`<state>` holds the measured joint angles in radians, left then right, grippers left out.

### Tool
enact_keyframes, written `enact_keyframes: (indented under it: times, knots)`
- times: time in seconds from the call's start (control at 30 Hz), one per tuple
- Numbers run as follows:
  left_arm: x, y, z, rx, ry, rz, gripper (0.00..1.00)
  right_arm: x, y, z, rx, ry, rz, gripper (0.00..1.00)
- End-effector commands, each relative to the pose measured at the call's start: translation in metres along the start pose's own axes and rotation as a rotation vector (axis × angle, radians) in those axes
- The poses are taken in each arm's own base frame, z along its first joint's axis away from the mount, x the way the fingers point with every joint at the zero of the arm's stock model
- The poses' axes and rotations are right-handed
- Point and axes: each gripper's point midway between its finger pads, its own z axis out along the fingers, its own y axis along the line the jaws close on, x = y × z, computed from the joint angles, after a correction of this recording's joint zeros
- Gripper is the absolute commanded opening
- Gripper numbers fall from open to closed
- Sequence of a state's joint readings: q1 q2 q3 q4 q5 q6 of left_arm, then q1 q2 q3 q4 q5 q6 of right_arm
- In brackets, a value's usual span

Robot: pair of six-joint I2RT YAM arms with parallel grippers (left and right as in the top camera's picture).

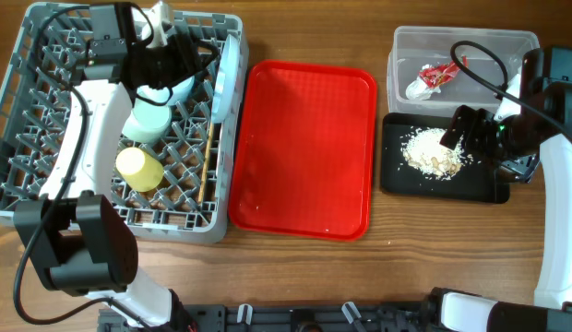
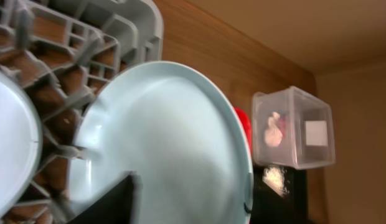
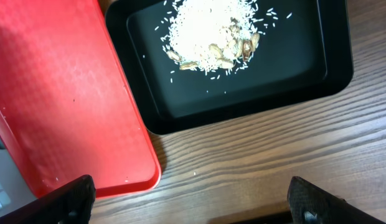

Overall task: Sort waste into correct bins and load items into the dishwasher rack
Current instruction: 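Open left gripper to release the plate and withdraw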

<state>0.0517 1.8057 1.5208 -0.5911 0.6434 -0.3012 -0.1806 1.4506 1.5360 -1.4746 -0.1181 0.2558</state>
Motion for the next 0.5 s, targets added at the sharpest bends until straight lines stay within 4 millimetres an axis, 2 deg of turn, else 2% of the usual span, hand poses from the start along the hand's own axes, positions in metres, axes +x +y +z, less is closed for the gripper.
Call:
enact_keyframes:
  times: [0.0,0.13,0.23,0.4,0.47]
  knots:
    - [-0.014,0.001,-0.013,-0.039,-0.055,0.079,0.67,-0.008,0.001,-0.009,-0.008,-0.058,-0.02,1.0]
    - [-0.021,0.002,-0.03,-0.117,-0.108,0.092,0.71,-0.018,0.022,-0.011,-0.118,-0.094,-0.041,1.0]
    - [-0.019,0.007,-0.043,-0.196,-0.124,0.084,0.75,-0.033,0.047,-0.016,-0.21,-0.163,-0.109,1.0]
    - [-0.003,0.033,-0.064,-0.433,-0.114,0.058,0.75,-0.06,0.095,-0.026,-0.29,-0.327,-0.277,1.0]
    - [0.006,0.041,-0.067,-0.503,-0.089,0.055,0.77,-0.072,0.111,-0.028,-0.284,-0.393,-0.325,1.0]
